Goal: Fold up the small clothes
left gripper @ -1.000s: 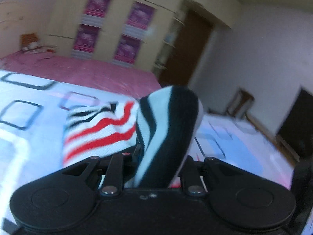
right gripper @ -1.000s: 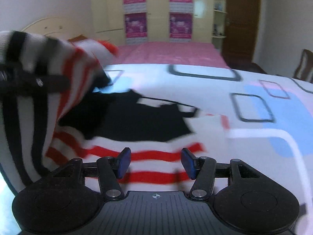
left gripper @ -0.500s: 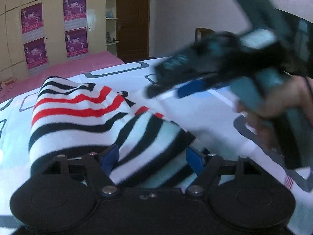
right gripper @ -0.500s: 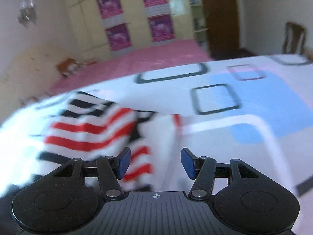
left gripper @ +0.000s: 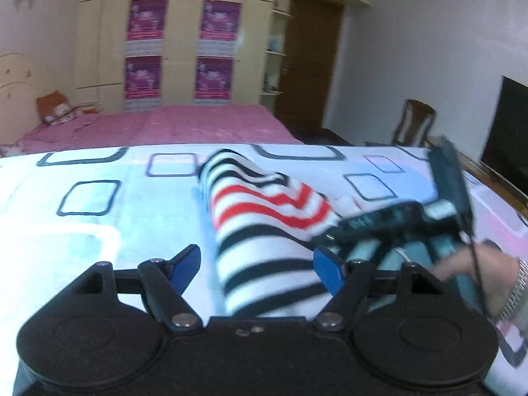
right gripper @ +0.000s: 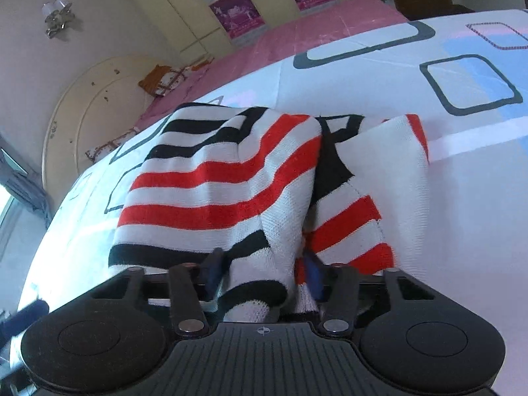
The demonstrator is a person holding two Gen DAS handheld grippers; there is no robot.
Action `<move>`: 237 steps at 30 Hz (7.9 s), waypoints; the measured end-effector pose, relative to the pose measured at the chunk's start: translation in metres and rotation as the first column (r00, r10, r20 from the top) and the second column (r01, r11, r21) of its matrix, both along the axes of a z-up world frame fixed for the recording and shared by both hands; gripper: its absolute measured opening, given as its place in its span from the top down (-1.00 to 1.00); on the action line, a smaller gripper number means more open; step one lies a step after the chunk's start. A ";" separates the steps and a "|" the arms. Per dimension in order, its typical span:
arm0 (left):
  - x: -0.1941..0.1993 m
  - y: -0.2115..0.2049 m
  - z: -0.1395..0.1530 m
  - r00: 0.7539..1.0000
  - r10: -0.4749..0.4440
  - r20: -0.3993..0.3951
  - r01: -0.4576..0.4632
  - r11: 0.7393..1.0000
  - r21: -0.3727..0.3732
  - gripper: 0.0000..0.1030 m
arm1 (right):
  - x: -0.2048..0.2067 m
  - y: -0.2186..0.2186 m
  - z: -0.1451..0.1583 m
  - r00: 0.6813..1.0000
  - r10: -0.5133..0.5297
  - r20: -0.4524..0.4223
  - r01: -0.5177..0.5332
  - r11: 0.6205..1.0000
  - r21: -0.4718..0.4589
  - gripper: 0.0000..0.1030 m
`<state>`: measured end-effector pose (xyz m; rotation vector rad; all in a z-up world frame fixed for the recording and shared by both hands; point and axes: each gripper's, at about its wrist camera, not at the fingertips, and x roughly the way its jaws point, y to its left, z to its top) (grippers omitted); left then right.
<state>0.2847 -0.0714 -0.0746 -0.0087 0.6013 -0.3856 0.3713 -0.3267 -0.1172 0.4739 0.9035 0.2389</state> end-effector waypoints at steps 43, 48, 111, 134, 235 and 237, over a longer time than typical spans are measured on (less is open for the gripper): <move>0.048 -0.017 -0.056 0.969 -0.074 -0.235 0.074 0.997 -0.010 -0.20 | -0.111 -0.069 -0.007 0.977 -0.213 -0.031 0.213 0.977 0.003 0.59; 0.052 -0.019 -0.048 0.967 -0.078 -0.244 0.083 0.997 0.010 -0.20 | -0.112 -0.067 0.013 0.981 -0.194 0.011 0.194 0.981 -0.021 0.58; 0.169 -0.054 -0.050 0.969 0.088 -0.232 -0.091 0.996 0.001 -0.41 | 0.065 -0.044 0.017 0.978 -0.115 0.175 0.172 0.916 -0.363 0.57; 0.161 -0.038 -0.044 0.965 0.103 -0.241 -0.108 0.994 -0.008 -0.44 | 0.065 -0.059 0.013 0.982 -0.098 0.162 0.153 0.916 -0.372 0.57; 0.088 0.279 -0.004 0.963 0.112 -0.245 -0.152 0.977 -0.148 -0.07 | 0.046 0.259 0.018 0.993 0.073 0.096 -0.092 0.972 0.217 0.29; 0.086 0.294 -0.011 0.962 0.122 -0.244 -0.161 0.976 -0.149 -0.07 | 0.050 0.273 0.013 0.992 0.086 0.092 -0.104 0.973 0.208 0.29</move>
